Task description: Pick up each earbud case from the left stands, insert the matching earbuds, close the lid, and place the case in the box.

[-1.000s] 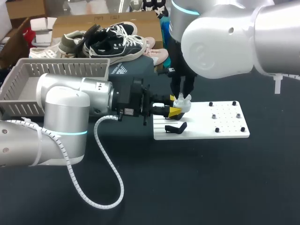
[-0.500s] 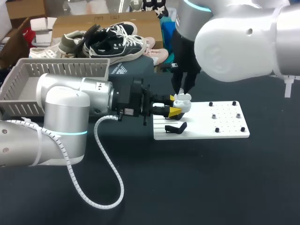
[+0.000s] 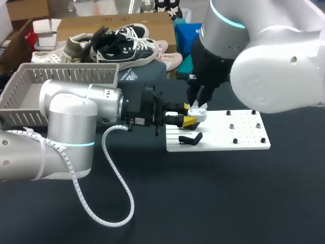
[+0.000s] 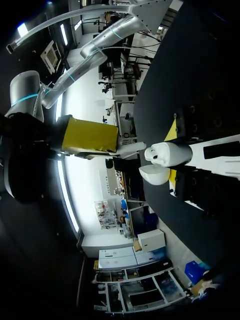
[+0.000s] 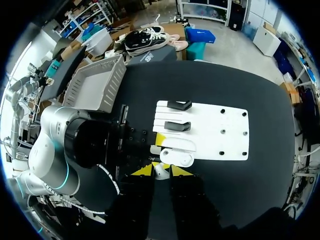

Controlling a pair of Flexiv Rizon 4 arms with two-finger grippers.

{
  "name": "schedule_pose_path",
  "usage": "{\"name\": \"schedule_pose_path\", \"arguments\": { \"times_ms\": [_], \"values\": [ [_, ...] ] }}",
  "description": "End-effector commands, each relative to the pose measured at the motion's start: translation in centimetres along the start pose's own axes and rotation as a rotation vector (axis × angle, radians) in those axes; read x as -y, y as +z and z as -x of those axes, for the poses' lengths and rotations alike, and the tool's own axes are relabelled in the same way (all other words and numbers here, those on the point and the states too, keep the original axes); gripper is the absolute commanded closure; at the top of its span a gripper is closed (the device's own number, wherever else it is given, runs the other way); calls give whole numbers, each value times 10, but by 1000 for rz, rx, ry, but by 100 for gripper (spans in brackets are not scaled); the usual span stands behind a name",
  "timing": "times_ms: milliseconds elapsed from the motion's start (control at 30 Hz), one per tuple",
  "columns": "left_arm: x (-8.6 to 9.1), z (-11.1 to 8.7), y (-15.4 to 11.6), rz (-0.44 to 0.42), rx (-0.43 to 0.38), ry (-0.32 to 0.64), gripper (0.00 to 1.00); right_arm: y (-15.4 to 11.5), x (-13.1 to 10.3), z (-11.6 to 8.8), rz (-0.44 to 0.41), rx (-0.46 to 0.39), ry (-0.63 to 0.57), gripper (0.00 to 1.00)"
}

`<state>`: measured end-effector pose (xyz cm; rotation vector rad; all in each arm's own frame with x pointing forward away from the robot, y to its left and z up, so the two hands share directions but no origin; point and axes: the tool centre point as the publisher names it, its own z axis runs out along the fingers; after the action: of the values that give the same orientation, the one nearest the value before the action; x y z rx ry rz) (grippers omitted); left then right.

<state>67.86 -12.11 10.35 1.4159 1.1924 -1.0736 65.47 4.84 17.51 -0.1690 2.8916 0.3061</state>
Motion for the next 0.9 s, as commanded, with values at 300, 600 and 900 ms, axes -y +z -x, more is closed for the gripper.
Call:
{"name": "schedule_pose_path", "arguments": {
  "times_ms": [300,600,900],
  "values": [
    [2,0,0,6,1,2,100,0,2,-10,4,293,12,100],
    [2,0,0,6,1,2,100,3,3,-3,2,318,12,100],
    [2,0,0,6,1,2,100,6,-1,3,-2,295,-12,100]
  ]
}}
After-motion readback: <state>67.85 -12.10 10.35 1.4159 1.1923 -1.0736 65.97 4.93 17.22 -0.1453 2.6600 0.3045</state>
